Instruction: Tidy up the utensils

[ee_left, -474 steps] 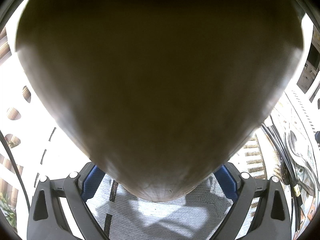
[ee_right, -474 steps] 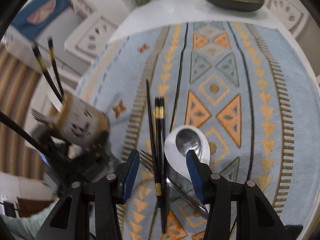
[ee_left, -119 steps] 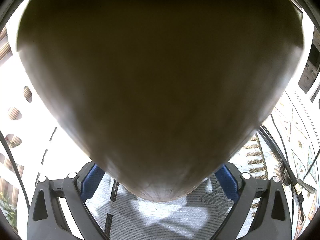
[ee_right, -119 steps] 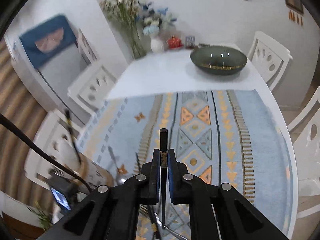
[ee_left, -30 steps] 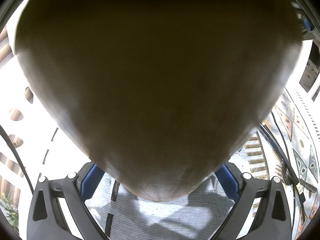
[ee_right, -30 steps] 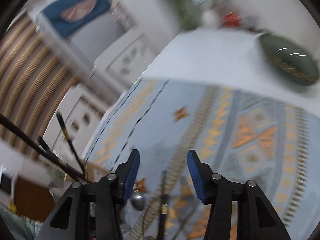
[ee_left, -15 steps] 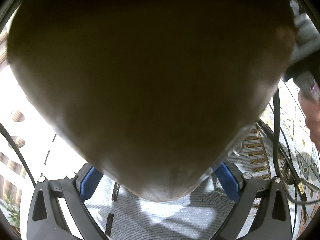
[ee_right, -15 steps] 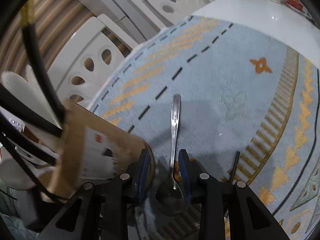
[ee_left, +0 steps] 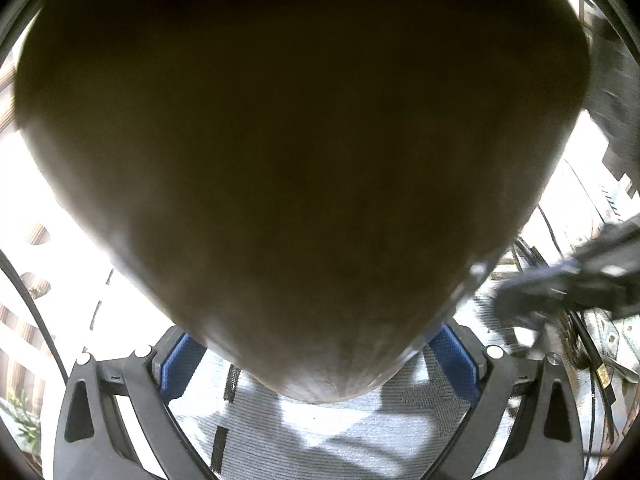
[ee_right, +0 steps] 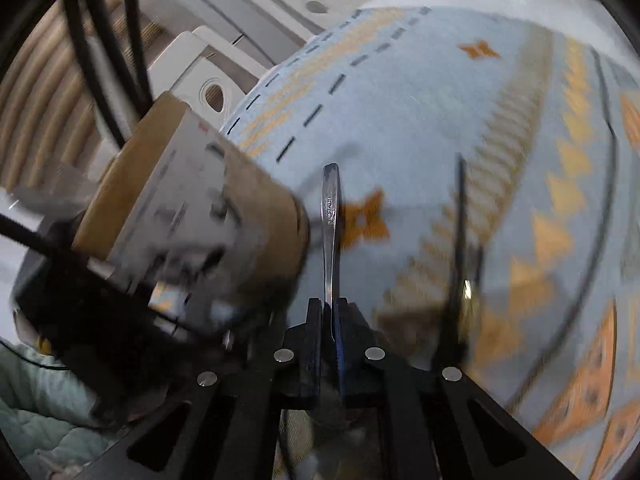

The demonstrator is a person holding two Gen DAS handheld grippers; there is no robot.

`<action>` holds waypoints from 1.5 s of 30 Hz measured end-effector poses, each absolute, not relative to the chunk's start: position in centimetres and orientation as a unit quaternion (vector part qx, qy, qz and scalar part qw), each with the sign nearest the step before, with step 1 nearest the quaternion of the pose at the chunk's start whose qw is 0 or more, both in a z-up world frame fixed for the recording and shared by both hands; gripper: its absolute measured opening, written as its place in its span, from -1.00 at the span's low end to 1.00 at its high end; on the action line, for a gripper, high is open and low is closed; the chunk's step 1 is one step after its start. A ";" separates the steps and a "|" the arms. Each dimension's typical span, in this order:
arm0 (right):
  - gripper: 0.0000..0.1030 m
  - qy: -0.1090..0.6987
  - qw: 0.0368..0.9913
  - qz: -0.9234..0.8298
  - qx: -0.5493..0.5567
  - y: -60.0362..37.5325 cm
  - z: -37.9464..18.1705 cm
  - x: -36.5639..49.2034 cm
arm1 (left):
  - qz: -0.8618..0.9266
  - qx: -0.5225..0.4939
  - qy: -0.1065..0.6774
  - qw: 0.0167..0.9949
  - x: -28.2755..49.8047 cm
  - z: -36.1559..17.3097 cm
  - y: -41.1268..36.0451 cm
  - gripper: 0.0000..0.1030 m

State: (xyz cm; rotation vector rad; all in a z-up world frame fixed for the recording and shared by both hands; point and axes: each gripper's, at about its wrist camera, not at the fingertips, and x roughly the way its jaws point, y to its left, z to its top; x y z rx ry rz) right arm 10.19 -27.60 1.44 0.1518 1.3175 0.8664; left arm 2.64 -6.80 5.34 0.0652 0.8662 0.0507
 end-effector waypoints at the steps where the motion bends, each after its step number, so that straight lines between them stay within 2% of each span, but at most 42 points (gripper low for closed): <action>1: -0.90 0.595 0.704 0.378 0.084 -28.8 1.6 9.3 | 0.025 0.031 0.420 0.907 2.6 5.4 -6.8 0.95; 9: -0.91 0.568 0.745 0.286 0.199 -37.4 5.3 2.8 | 0.025 0.032 0.420 0.907 2.6 5.3 -6.8 0.95; 14: -0.91 0.536 0.788 0.198 0.229 -42.7 7.5 1.6 | 0.024 0.032 0.420 0.907 2.6 5.3 -6.8 0.95; 16: -0.91 0.545 0.793 0.153 0.226 -44.1 7.5 1.7 | 0.025 0.032 0.420 0.907 2.6 5.3 -6.9 0.95; 19: -0.84 0.585 0.747 0.163 0.271 -44.0 6.2 1.3 | 0.025 0.032 0.420 0.907 2.6 5.3 -6.9 0.95; 21: -0.68 0.612 0.696 0.198 0.319 -42.5 4.6 0.6 | 0.025 0.032 0.420 0.907 2.6 5.3 -6.9 0.95; 23: -0.29 0.629 0.650 0.232 0.357 -40.2 3.3 -0.3 | 0.025 0.032 0.420 0.907 2.6 5.3 -6.8 0.95; 25: -0.21 0.633 0.612 0.254 0.401 -38.8 2.0 -0.9 | 0.025 0.032 0.420 0.907 2.6 5.3 -6.9 0.95; 29: -0.22 0.648 0.580 0.218 0.444 -36.2 -1.0 -1.2 | 0.025 0.032 0.420 0.907 2.6 5.4 -6.9 0.95; 33: -0.49 0.620 0.642 0.152 0.423 -37.6 -0.2 0.4 | 0.025 0.032 0.420 0.907 2.6 5.3 -6.9 0.95; 38: -0.50 0.539 0.742 0.068 0.394 -41.7 2.6 5.0 | 0.024 0.032 0.420 0.907 2.6 5.4 -7.0 0.95; 45: -0.50 0.537 0.753 0.068 0.374 -43.8 4.1 8.4 | 0.026 0.032 0.419 0.907 2.6 5.4 -7.0 0.95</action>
